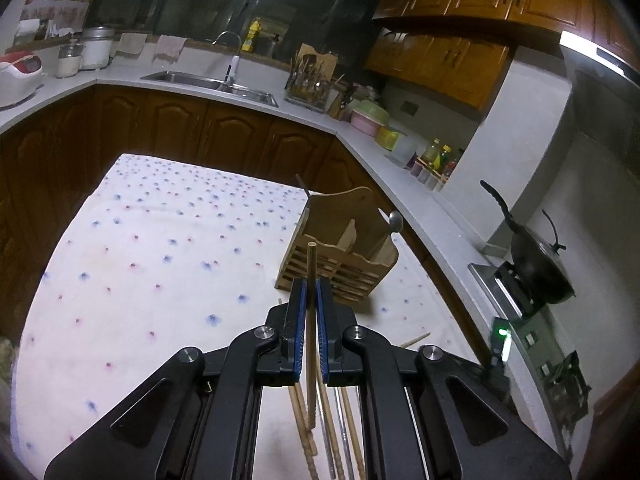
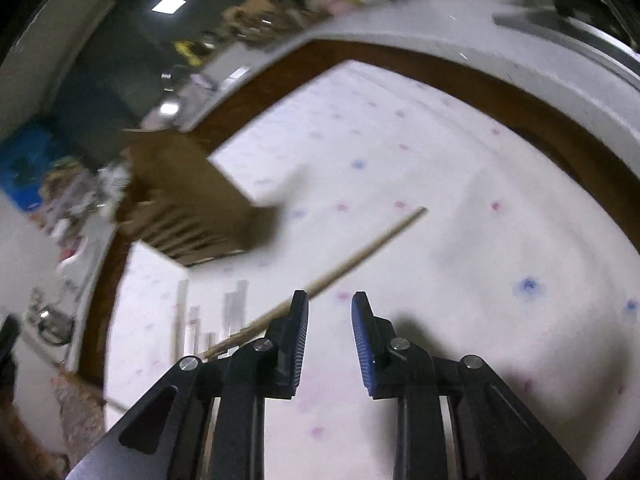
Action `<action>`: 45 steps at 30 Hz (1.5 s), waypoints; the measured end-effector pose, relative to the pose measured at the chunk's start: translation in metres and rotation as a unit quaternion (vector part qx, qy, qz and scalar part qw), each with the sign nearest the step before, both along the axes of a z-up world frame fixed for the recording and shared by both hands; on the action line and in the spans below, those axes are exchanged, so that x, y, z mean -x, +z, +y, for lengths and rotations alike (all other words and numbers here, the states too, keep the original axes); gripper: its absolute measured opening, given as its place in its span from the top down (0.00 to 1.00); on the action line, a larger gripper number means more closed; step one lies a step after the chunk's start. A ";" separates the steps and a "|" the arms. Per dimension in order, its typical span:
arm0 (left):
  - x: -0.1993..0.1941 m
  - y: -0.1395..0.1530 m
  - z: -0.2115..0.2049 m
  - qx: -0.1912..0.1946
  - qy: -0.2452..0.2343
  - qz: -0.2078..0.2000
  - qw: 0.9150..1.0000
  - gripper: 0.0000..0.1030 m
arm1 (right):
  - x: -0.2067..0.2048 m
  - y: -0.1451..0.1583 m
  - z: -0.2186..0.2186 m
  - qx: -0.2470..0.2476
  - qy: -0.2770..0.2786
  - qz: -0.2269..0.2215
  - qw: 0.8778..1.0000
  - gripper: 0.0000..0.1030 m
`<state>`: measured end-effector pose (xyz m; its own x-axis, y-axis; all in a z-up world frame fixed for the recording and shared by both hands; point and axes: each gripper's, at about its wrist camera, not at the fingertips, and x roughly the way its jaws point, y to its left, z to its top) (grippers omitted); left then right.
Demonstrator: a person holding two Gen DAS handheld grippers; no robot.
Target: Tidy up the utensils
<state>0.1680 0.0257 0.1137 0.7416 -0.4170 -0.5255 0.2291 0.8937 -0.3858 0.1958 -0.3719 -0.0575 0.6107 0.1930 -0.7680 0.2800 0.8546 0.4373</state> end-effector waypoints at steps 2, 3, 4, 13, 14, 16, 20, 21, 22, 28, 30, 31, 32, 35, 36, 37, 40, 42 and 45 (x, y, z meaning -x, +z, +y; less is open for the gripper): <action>0.000 0.000 0.001 -0.001 0.001 -0.001 1.000 0.96 | -0.011 -0.007 -0.005 0.008 -0.021 0.014 1.000 0.72; -0.001 -0.001 0.001 -0.002 0.001 -0.001 1.000 0.96 | -0.016 -0.009 -0.010 0.003 -0.035 0.013 0.999 0.73; -0.001 -0.001 0.003 -0.001 0.002 0.000 1.000 0.96 | -0.019 -0.009 -0.014 -0.003 -0.044 0.009 0.999 0.71; -0.005 0.000 0.010 0.009 0.007 -0.001 1.000 0.96 | -0.071 -0.005 0.009 0.115 -0.008 0.024 0.993 0.63; -0.005 0.000 0.010 0.011 0.007 -0.001 1.000 0.96 | -0.074 -0.006 0.017 0.137 0.006 0.027 0.990 0.63; -0.006 0.000 0.011 0.014 0.006 0.000 1.000 0.96 | -0.082 -0.007 0.029 0.182 0.034 0.026 0.982 0.64; -0.005 0.001 0.011 0.016 0.006 0.002 1.000 0.96 | -0.087 -0.009 0.034 0.209 0.071 0.013 0.975 0.80; -0.006 0.001 0.011 0.016 0.005 0.002 1.000 0.96 | -0.087 -0.009 0.030 0.201 0.075 0.011 0.977 0.83; -0.006 0.001 0.011 0.018 0.005 0.003 1.000 0.96 | -0.088 -0.009 0.027 0.196 0.078 0.010 0.978 0.87; -0.004 0.002 0.012 0.020 0.005 0.001 1.000 0.96 | -0.084 -0.009 0.012 0.148 0.095 0.008 0.984 0.91; -0.002 0.004 0.012 0.020 0.005 -0.001 1.000 0.96 | -0.080 -0.009 0.011 0.127 0.099 0.006 0.987 0.93; 0.000 0.005 0.012 0.019 0.005 -0.003 1.000 0.96 | -0.076 -0.008 0.010 0.110 0.100 0.004 0.989 0.94; 0.001 0.007 0.012 0.019 0.006 -0.005 1.000 0.96 | -0.073 -0.006 0.011 0.095 0.103 0.000 0.990 0.95; 0.005 0.011 0.011 0.019 0.006 -0.010 1.000 0.96 | -0.057 0.002 0.024 0.089 0.122 -0.014 0.988 0.95; 0.007 0.013 0.011 0.018 0.006 -0.012 1.000 0.96 | -0.052 0.006 0.028 0.088 0.129 -0.021 0.988 0.95; 0.009 0.014 0.011 0.018 0.006 -0.014 1.000 0.96 | -0.045 0.012 0.033 0.084 0.135 -0.030 0.987 0.95; 0.014 0.019 0.012 0.017 0.006 -0.020 1.000 0.96 | -0.024 0.034 0.046 0.071 0.151 -0.064 0.984 0.95; 0.018 0.021 0.013 0.017 0.007 -0.025 1.000 0.96 | -0.011 0.050 0.053 0.064 0.162 -0.088 0.981 0.95; 0.021 0.024 0.014 0.019 0.009 -0.027 0.999 0.96 | 0.014 0.080 0.064 0.062 0.175 -0.131 0.974 0.95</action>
<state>0.1465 0.0400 0.1375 0.7760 -0.4226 -0.4682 0.2355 0.8828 -0.4065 0.1817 -0.3082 0.0228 0.7018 0.3406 -0.6257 -0.1460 0.9284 0.3417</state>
